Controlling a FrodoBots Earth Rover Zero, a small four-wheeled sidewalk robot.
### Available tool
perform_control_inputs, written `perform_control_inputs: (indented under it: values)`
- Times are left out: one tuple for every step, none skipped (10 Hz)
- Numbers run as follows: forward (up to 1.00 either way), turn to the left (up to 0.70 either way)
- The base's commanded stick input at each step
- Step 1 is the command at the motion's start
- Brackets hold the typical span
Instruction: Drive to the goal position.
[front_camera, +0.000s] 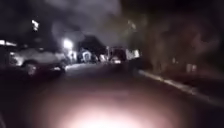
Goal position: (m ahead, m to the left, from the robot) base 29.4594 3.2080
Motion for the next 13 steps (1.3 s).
perform_control_inputs:
  values:
    - [1.00,0.27]
    - [1.00,0.21]
    - [1.00,0.04]
    - [1.00,0.00]
    - [1.00,0.00]
    - [1.00,0.00]
    - [1.00,0.00]
    - [1.00,0.05]
    - [1.00,0.24]
    - [1.00,0.27]
    - [1.00,0.27]
    - [1.00,0.27]
    - [1.00,0.27]
